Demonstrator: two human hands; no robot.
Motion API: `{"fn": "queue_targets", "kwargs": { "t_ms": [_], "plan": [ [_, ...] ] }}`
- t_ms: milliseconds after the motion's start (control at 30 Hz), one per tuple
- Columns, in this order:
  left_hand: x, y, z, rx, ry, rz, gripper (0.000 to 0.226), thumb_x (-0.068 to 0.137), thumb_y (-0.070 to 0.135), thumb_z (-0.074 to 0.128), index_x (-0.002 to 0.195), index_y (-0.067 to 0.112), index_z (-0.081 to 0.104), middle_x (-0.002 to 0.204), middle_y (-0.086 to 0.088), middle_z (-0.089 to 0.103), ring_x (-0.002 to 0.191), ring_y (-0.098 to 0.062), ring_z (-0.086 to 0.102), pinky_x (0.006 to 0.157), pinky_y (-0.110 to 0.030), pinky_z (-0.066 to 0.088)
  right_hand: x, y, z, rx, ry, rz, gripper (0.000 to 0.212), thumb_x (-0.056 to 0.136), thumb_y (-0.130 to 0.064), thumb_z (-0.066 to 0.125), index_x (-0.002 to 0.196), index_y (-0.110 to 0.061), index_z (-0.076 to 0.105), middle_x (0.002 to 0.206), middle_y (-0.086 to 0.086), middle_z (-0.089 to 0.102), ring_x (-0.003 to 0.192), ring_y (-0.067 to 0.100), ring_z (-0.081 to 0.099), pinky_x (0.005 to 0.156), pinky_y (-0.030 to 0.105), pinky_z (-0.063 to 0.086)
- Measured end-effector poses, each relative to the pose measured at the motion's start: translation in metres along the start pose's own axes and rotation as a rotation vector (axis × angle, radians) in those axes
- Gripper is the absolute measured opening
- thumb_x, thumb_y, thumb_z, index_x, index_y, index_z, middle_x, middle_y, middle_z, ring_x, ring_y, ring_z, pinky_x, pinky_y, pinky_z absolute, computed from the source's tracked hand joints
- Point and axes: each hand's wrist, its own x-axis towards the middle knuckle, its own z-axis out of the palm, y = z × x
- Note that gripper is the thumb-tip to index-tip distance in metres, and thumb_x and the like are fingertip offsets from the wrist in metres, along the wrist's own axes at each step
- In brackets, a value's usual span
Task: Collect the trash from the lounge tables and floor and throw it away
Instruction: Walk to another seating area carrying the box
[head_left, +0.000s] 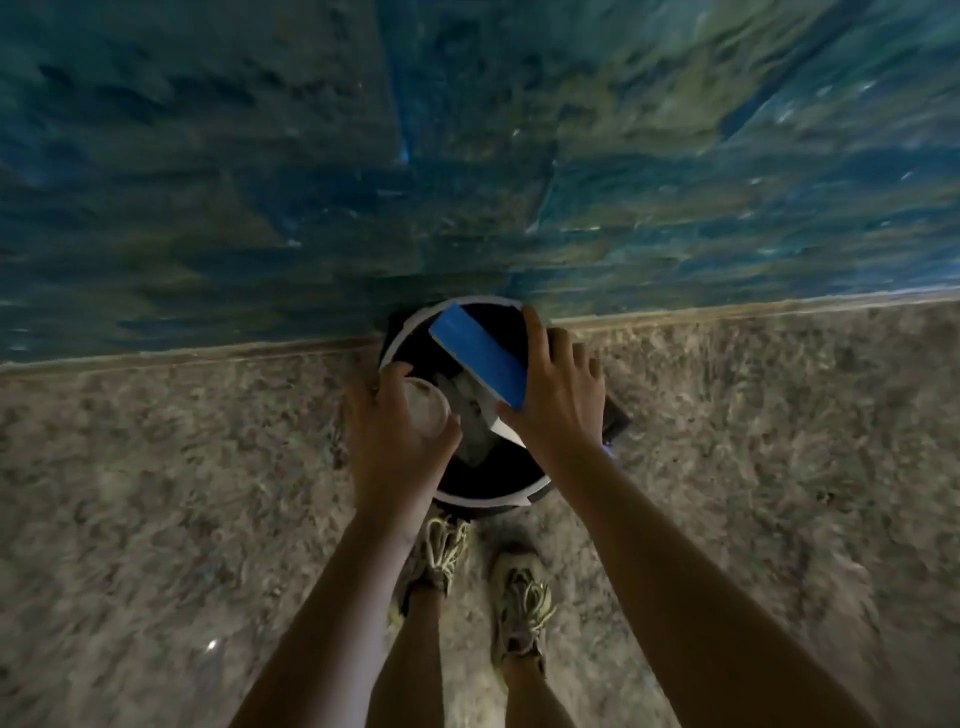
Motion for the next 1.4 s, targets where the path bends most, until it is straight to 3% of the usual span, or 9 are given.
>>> {"fn": "queue_targets", "kwargs": {
  "t_ms": [100, 200, 267, 500, 600, 667, 900, 1167, 1400],
  "plan": [
    [0.011, -0.013, 0.007, 0.010, -0.019, -0.011, 0.059, 0.070, 0.028, 0.074, 0.121, 0.020, 0.045, 0.120, -0.004, 0.037, 0.103, -0.018, 0.044, 0.078, -0.029, 0.041, 0.015, -0.008, 0.021, -0.046, -0.051, -0.032, 0.106, 0.063, -0.039, 0.081, 0.146, -0.016, 0.019, 0.126, 0.016, 0.049, 0.112, 0.034, 0.047, 0.093, 0.046, 0.037],
    [0.017, -0.018, 0.008, 0.038, -0.039, -0.002, 0.058, 0.068, 0.028, 0.075, 0.117, 0.020, 0.046, 0.121, -0.005, 0.037, 0.105, -0.021, 0.046, 0.076, -0.032, 0.045, 0.022, -0.012, 0.029, -0.049, -0.116, -0.034, 0.118, 0.060, -0.044, 0.081, 0.148, -0.023, 0.005, 0.143, 0.015, 0.033, 0.130, 0.034, 0.030, 0.105, 0.050, 0.024],
    [0.019, -0.019, 0.006, 0.050, -0.055, -0.012, 0.058, 0.067, 0.029, 0.076, 0.116, 0.021, 0.045, 0.122, -0.006, 0.037, 0.107, -0.024, 0.046, 0.079, -0.037, 0.049, 0.019, -0.011, 0.027, -0.042, -0.127, -0.018, 0.116, 0.061, -0.044, 0.080, 0.147, -0.024, 0.006, 0.147, 0.013, 0.027, 0.135, 0.033, 0.023, 0.107, 0.051, 0.020],
    [0.019, -0.014, 0.001, 0.061, -0.095, -0.003, 0.060, 0.067, 0.030, 0.074, 0.118, 0.020, 0.045, 0.121, -0.005, 0.038, 0.109, -0.025, 0.044, 0.079, -0.033, 0.043, -0.013, -0.001, 0.015, 0.037, -0.075, 0.131, 0.082, 0.074, -0.030, 0.071, 0.142, -0.017, 0.027, 0.137, 0.009, 0.041, 0.127, 0.029, 0.033, 0.103, 0.043, 0.023],
    [0.015, -0.014, 0.005, 0.079, -0.131, -0.024, 0.059, 0.069, 0.028, 0.074, 0.119, 0.020, 0.044, 0.123, -0.007, 0.038, 0.108, -0.025, 0.044, 0.081, -0.037, 0.046, -0.030, 0.004, 0.013, 0.094, -0.065, 0.200, 0.072, 0.078, -0.031, 0.068, 0.138, -0.016, 0.032, 0.132, 0.008, 0.046, 0.123, 0.028, 0.037, 0.102, 0.044, 0.026],
    [0.014, -0.014, 0.010, 0.077, -0.130, -0.009, 0.059, 0.069, 0.025, 0.074, 0.120, 0.018, 0.044, 0.123, -0.009, 0.038, 0.108, -0.025, 0.043, 0.082, -0.035, 0.044, -0.041, 0.008, 0.012, 0.118, -0.075, 0.222, 0.068, 0.080, -0.032, 0.065, 0.137, -0.016, 0.033, 0.131, 0.007, 0.046, 0.122, 0.027, 0.038, 0.100, 0.043, 0.027],
    [0.014, -0.010, 0.020, 0.149, -0.132, -0.029, 0.069, 0.069, 0.028, 0.076, 0.128, 0.018, 0.042, 0.130, -0.014, 0.039, 0.118, -0.032, 0.039, 0.093, -0.051, 0.040, -0.051, 0.016, 0.013, 0.162, -0.075, 0.224, 0.065, 0.081, -0.032, 0.064, 0.136, -0.016, 0.034, 0.128, 0.007, 0.048, 0.119, 0.026, 0.042, 0.098, 0.041, 0.030],
    [0.007, 0.013, 0.001, 0.029, -0.086, 0.128, 0.047, 0.076, 0.021, 0.066, 0.119, 0.012, 0.052, 0.119, -0.011, 0.052, 0.108, -0.027, 0.049, 0.084, -0.047, 0.046, -0.034, -0.004, -0.024, 0.263, 0.009, 0.105, 0.057, 0.082, -0.024, 0.061, 0.133, -0.013, 0.040, 0.128, 0.008, 0.051, 0.119, 0.027, 0.044, 0.098, 0.042, 0.031],
    [-0.005, 0.067, -0.066, 0.038, 0.076, 0.262, 0.033, 0.078, 0.021, 0.066, 0.107, 0.009, 0.060, 0.102, -0.011, 0.062, 0.094, -0.028, 0.057, 0.080, -0.035, 0.045, -0.035, -0.033, -0.110, 0.338, 0.101, -0.151, 0.041, 0.089, -0.024, 0.054, 0.127, -0.011, 0.047, 0.122, 0.008, 0.058, 0.112, 0.026, 0.053, 0.092, 0.038, 0.037]
  ]
}}
